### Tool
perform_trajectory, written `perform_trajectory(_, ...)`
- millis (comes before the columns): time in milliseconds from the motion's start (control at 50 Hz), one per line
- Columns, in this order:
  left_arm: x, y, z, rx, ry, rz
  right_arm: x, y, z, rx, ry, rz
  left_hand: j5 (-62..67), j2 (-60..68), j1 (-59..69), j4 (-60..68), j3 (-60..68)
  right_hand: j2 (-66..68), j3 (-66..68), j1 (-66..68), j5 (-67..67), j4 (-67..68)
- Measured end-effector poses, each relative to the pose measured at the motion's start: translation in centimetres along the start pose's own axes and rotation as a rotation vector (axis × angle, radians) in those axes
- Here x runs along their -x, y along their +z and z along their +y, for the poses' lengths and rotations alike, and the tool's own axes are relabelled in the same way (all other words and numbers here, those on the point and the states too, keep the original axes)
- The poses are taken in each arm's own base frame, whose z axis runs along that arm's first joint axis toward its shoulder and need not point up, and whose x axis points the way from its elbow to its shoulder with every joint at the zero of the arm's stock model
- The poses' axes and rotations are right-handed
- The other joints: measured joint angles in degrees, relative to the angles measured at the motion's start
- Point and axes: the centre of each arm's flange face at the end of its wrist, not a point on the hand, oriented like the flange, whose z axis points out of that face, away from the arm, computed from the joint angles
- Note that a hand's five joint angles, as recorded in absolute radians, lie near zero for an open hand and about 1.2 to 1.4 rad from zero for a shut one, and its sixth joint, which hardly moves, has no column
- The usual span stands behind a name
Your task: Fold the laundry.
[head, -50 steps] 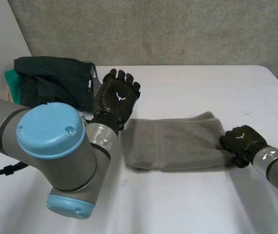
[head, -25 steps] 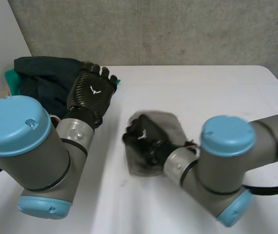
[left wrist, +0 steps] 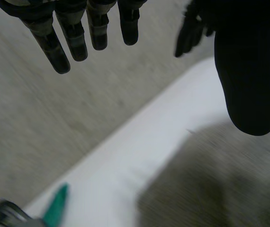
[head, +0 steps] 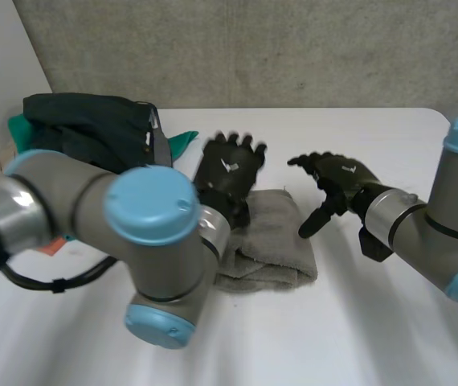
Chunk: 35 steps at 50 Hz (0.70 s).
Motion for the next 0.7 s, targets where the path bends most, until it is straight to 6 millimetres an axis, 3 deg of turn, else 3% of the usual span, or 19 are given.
perform_trajectory(80,-1.1,0.4,2.8,0.111,0.012,0.016,-0.3,1.5,1.6,0.056,-0.009,-0.011,0.0,0.0,0.0,0.0,0.0,0.0,0.0,0.0,0.0,0.0)
perform_trajectory(220,-0.7,-0.3,6.0,0.274,0.06,-0.024,-0.5,3.6,4.2,0.117,-0.041,-0.037,0.0,0.0,0.0,0.0,0.0,0.0,0.0,0.0,0.0,0.0)
perform_trajectory(400,-0.1,-2.0,7.5,0.382,0.105,-0.031,-0.8,4.2,5.9,0.161,-0.16,-0.01,0.0,0.0,-0.17,0.0,0.0,0.0,0.0,0.0,0.0,0.0)
perform_trajectory(520,0.6,-2.3,4.9,0.329,0.093,-0.037,-0.8,3.1,4.7,0.141,-0.248,0.066,-0.01,0.0,-0.51,0.0,0.0,0.0,0.0,0.0,-0.01,0.0)
perform_trajectory(700,3.2,-2.1,-2.0,0.102,0.031,0.005,-1.1,-0.2,2.4,0.024,-0.244,0.21,-0.18,0.0,-0.51,0.0,0.0,0.0,0.0,0.0,-0.01,0.0)
